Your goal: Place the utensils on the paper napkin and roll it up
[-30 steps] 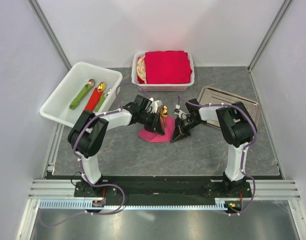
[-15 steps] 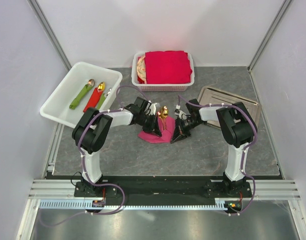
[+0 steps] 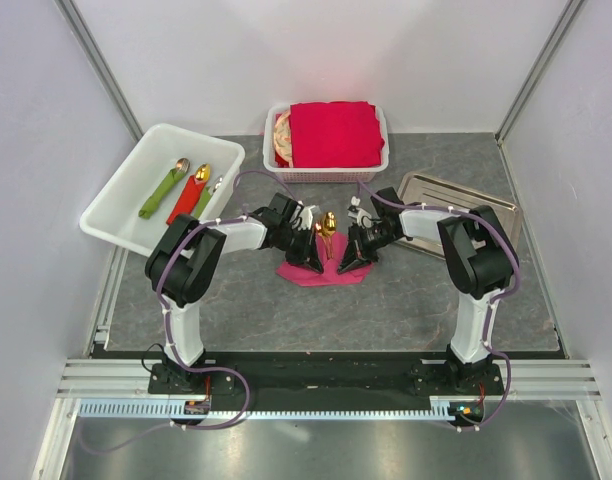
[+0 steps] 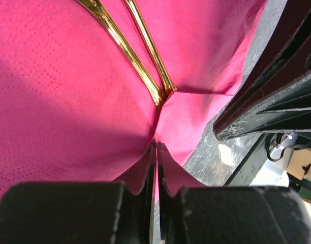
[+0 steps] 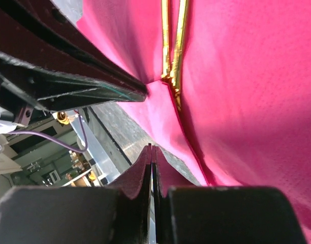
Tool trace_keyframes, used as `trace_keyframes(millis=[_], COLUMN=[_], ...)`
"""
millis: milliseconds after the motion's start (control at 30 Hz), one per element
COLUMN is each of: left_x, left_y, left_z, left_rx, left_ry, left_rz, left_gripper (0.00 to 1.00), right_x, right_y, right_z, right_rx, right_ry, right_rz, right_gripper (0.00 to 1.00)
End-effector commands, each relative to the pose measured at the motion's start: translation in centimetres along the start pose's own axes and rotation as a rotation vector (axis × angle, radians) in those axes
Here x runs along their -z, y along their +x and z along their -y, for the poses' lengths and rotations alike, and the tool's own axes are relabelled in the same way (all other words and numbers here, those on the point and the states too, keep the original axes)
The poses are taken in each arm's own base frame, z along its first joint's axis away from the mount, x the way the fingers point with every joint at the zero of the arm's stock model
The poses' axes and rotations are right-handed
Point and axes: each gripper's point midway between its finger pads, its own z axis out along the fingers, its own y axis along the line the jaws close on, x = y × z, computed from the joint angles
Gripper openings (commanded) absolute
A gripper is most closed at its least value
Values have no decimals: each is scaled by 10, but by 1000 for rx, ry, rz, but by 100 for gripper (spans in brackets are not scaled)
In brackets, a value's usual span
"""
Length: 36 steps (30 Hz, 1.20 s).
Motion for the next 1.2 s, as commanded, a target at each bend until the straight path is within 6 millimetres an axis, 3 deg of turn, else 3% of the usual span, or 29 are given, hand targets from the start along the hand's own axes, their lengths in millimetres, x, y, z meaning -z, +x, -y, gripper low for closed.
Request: trace_keyframes(millis=[0,333,467,667,800,1167], left_x=[-3,-2,-2,-1,-2,-1], left_y=[-5,-4,-4,-5,-3,-5], left_z=[-7,-8,-9,-9,-10,-11], left_rx=[-11,-14,-15,-17,-14,-14], left_ry=[-32,-34,-38,-39,-39,-44], left_rz=[4,2,2,3,-1,3], left_gripper=[9,9,9,9,9,9], right_x=[-7,-16,-12,0,1,-9], right_y=[-10,-4,-6,-19,-22,-12], right_z=[10,32,26,0,-2,38], right_rx=[6,-43,-29,20,13,-49], right_ry=[29,81,71,30,28,109], right_rz=[12,-7,-4,30,35,9], right_gripper=[6,3,4,6,6,5])
